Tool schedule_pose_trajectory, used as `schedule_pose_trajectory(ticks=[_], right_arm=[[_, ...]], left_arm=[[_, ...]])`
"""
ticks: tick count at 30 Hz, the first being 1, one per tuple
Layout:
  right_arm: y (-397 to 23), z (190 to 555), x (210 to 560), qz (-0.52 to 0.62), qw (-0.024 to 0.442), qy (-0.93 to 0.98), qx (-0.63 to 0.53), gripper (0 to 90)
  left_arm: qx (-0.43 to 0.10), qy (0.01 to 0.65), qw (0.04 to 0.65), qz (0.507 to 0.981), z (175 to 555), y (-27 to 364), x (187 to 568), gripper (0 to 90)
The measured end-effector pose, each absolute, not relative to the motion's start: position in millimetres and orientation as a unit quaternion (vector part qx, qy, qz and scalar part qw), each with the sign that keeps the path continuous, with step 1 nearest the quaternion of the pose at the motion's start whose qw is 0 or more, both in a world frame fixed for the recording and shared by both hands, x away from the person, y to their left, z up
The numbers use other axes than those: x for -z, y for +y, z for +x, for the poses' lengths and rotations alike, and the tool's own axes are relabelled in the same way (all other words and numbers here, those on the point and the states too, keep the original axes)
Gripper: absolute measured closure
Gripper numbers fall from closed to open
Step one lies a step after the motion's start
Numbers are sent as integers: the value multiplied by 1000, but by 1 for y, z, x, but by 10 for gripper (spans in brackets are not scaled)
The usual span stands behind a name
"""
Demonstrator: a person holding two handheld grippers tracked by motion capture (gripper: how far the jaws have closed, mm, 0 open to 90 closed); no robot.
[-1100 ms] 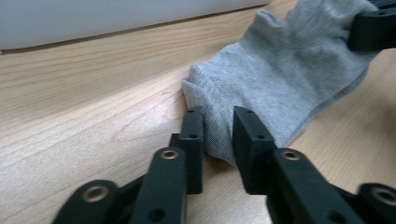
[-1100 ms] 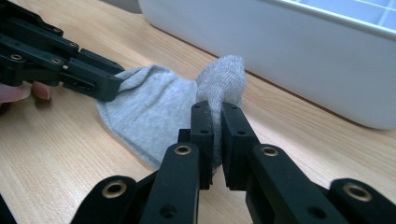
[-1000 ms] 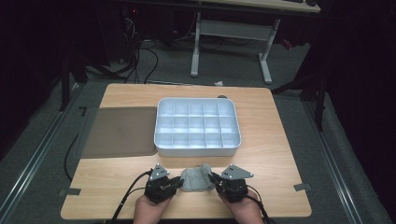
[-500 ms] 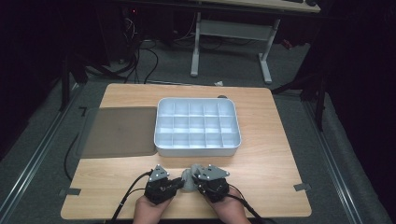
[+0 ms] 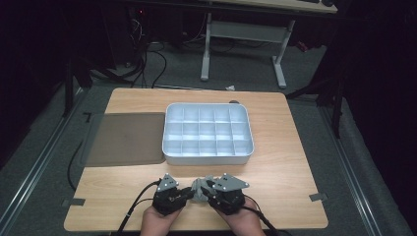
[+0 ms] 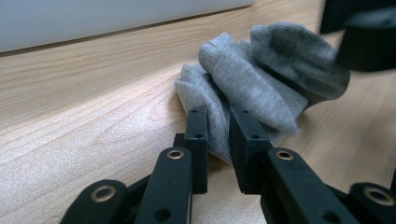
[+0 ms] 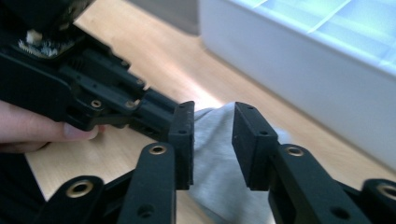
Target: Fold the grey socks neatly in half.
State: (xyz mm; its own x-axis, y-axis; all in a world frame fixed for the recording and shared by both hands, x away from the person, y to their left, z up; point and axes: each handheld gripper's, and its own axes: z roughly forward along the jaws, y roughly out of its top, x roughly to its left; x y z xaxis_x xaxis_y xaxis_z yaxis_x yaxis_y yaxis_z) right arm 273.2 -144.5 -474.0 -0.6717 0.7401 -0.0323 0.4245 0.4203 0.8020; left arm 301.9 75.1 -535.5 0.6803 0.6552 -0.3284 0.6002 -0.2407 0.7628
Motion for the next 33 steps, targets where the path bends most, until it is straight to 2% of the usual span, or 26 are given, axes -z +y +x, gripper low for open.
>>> schedule_pose_trajectory(ticks=[3, 9, 12, 13, 24, 33], right_arm=[[-156, 269, 474, 374, 206, 810, -402, 625], [-161, 267, 494, 390, 195, 818, -377, 607], [-163, 272, 505, 399, 200, 816, -368, 806], [-162, 272, 504, 399, 206, 814, -368, 848], [-157, 278, 483, 386, 232, 804, -388, 857], [-140, 283, 493, 371, 207, 820, -384, 858]], left_arm=[[-29, 399, 470, 787, 302, 75, 536, 771], [-29, 398, 470, 788, 302, 75, 535, 768], [-29, 397, 470, 788, 301, 75, 536, 767], [-29, 397, 470, 788, 301, 75, 536, 767], [-29, 395, 471, 788, 301, 75, 535, 768], [-34, 389, 470, 792, 299, 73, 535, 774]])
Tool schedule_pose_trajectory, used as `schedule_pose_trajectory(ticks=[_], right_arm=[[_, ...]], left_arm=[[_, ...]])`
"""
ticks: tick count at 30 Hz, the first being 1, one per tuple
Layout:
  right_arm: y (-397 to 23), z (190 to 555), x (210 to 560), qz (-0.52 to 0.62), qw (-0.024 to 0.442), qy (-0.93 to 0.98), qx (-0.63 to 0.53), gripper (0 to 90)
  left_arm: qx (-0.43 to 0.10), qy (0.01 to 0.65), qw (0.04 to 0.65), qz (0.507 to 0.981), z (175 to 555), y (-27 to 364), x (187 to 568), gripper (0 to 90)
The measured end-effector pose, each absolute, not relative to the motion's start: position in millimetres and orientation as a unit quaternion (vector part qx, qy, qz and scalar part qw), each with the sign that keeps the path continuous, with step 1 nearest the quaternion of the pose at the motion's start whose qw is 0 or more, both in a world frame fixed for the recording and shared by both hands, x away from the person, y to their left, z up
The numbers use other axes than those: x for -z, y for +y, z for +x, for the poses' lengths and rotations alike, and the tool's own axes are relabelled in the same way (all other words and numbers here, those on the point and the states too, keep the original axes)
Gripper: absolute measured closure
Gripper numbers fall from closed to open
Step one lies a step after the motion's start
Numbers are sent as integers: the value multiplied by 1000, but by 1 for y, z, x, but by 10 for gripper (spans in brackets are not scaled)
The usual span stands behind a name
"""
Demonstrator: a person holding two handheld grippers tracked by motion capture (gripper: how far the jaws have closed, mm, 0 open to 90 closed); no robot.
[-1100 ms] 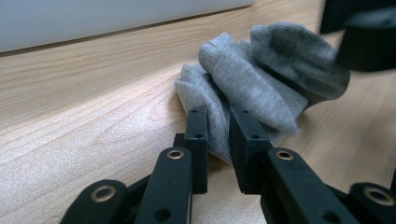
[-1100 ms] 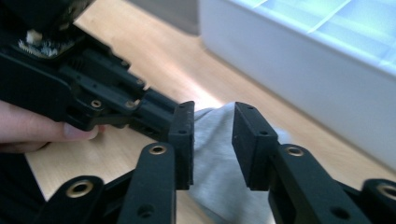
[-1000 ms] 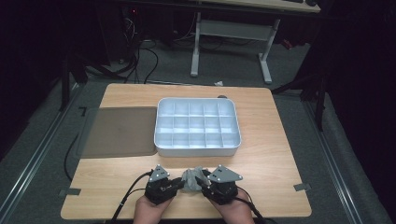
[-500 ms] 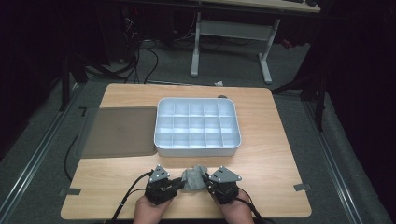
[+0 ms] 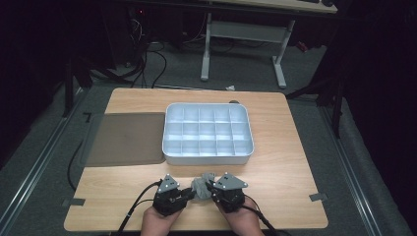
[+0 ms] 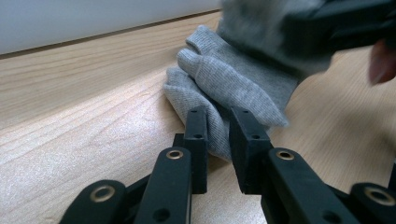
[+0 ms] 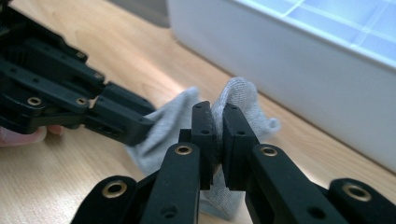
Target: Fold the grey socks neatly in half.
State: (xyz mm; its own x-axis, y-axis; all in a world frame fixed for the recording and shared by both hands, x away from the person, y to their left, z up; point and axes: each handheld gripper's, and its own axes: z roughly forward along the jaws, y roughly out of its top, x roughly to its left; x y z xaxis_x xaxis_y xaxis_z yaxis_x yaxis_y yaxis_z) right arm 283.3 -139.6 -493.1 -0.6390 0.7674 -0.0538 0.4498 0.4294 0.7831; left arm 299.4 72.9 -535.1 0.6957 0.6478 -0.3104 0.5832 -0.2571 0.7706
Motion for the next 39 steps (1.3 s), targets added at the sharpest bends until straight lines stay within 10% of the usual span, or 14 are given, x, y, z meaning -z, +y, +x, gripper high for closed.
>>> schedule_pose_trajectory(ticks=[39], right_arm=[[-120, 283, 521, 362, 159, 834, -385, 856]], left_arm=[[-21, 384, 482, 788, 296, 92, 526, 725]])
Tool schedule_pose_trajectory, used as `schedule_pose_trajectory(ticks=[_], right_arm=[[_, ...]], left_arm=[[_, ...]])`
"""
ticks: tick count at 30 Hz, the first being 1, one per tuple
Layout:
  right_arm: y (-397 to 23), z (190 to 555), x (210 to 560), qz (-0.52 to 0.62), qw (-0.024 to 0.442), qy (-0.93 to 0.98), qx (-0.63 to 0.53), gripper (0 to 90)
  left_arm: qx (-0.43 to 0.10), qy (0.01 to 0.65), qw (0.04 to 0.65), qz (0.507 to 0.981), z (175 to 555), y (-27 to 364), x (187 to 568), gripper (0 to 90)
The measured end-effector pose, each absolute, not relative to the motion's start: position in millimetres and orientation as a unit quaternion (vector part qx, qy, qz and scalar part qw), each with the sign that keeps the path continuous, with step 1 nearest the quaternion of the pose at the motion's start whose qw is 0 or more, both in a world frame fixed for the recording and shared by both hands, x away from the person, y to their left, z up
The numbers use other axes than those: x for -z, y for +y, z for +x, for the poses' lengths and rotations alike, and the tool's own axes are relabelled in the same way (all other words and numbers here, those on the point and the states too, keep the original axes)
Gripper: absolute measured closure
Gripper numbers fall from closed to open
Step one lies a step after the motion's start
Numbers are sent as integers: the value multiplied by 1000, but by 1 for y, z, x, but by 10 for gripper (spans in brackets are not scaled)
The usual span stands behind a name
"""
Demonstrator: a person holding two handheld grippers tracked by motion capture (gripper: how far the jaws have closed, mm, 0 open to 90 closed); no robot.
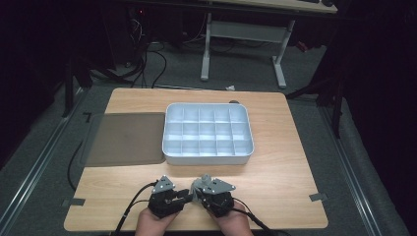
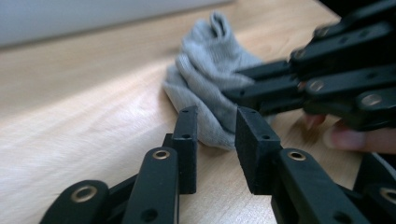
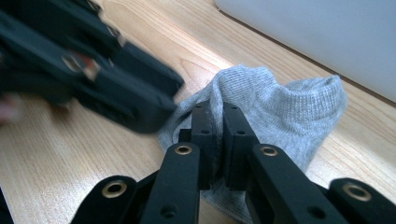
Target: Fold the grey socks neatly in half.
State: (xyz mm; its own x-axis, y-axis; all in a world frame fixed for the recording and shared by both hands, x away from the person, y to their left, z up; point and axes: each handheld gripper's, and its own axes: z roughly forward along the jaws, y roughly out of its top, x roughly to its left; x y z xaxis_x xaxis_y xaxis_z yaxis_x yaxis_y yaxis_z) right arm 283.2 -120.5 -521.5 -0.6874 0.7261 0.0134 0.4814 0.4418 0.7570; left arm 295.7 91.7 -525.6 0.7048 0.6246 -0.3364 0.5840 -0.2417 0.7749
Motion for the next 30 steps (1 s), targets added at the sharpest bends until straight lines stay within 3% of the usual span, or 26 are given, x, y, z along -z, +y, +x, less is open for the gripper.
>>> schedule_pose_trajectory(ticks=[5, 15, 19, 21, 25, 30], right_arm=[[-119, 283, 523, 359, 158, 835, -385, 851], [-120, 274, 517, 354, 145, 834, -397, 705], [-126, 266, 511, 351, 142, 828, -414, 686], [-128, 264, 509, 352, 142, 825, -419, 695], [-139, 264, 506, 368, 166, 811, -424, 850], [-137, 274, 519, 384, 155, 821, -393, 894]], left_arm=[[-31, 400, 459, 793, 300, 94, 530, 820], [-35, 391, 442, 806, 299, 84, 535, 830], [-35, 390, 442, 807, 298, 84, 535, 830], [-36, 389, 442, 807, 298, 83, 535, 830], [-35, 387, 443, 808, 298, 82, 535, 830], [-36, 383, 441, 811, 297, 79, 535, 832]])
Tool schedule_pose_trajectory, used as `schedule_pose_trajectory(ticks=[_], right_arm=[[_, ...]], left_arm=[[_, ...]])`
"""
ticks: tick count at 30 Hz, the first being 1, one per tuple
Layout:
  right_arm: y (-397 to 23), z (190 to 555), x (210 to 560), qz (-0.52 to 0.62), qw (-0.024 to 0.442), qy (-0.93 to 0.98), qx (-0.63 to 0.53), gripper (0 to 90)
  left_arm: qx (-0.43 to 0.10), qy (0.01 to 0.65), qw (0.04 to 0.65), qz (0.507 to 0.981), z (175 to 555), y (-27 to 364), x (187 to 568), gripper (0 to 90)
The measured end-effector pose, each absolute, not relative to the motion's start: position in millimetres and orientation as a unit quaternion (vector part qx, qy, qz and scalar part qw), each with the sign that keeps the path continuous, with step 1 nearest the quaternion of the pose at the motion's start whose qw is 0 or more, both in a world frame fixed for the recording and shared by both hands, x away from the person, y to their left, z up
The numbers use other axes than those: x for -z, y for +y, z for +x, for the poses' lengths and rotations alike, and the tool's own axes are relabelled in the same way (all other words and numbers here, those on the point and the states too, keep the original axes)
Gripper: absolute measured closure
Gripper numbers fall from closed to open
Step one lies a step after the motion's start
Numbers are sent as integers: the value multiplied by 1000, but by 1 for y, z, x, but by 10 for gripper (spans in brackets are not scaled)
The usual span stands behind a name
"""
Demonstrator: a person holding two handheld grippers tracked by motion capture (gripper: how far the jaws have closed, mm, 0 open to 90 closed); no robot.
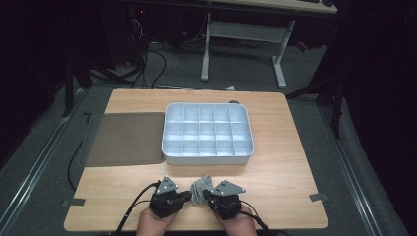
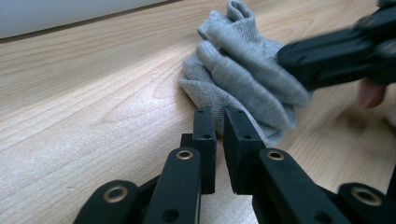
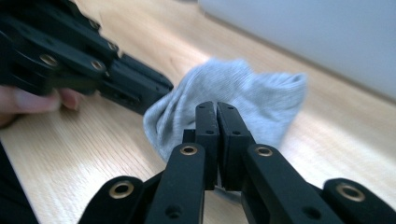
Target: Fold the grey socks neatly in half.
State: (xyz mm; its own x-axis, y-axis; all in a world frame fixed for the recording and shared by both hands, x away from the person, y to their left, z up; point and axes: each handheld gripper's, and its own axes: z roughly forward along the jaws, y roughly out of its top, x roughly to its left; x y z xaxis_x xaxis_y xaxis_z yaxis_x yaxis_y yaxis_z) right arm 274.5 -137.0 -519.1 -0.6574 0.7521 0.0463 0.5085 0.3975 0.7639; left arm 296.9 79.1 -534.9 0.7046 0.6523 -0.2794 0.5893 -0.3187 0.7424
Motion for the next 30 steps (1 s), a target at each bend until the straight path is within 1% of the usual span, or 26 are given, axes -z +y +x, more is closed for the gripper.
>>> schedule_pose_trajectory(ticks=[9, 12, 17, 18, 21, 22, 25, 28, 30], right_arm=[[-127, 274, 524, 371, 146, 832, -386, 900], [-127, 274, 525, 365, 147, 834, -386, 900], [-126, 274, 525, 362, 148, 836, -385, 900], [-126, 274, 525, 362, 148, 836, -385, 900], [-127, 274, 525, 362, 147, 836, -386, 900], [-127, 274, 525, 361, 147, 836, -386, 900], [-127, 274, 526, 361, 148, 836, -387, 900], [-127, 274, 526, 361, 147, 835, -389, 900], [-127, 274, 526, 359, 148, 835, -390, 900]], left_arm=[[-40, 381, 437, 814, 296, 78, 535, 840], [-42, 383, 438, 813, 297, 79, 534, 830], [-64, 388, 449, 802, 298, 84, 529, 814], [-71, 388, 464, 793, 298, 87, 524, 815], [-84, 382, 478, 787, 298, 87, 516, 835], [-96, 375, 489, 782, 297, 83, 510, 842], [-98, 370, 500, 777, 297, 77, 506, 858], [-84, 365, 510, 774, 298, 67, 505, 866], [-81, 356, 506, 781, 299, 56, 506, 867]])
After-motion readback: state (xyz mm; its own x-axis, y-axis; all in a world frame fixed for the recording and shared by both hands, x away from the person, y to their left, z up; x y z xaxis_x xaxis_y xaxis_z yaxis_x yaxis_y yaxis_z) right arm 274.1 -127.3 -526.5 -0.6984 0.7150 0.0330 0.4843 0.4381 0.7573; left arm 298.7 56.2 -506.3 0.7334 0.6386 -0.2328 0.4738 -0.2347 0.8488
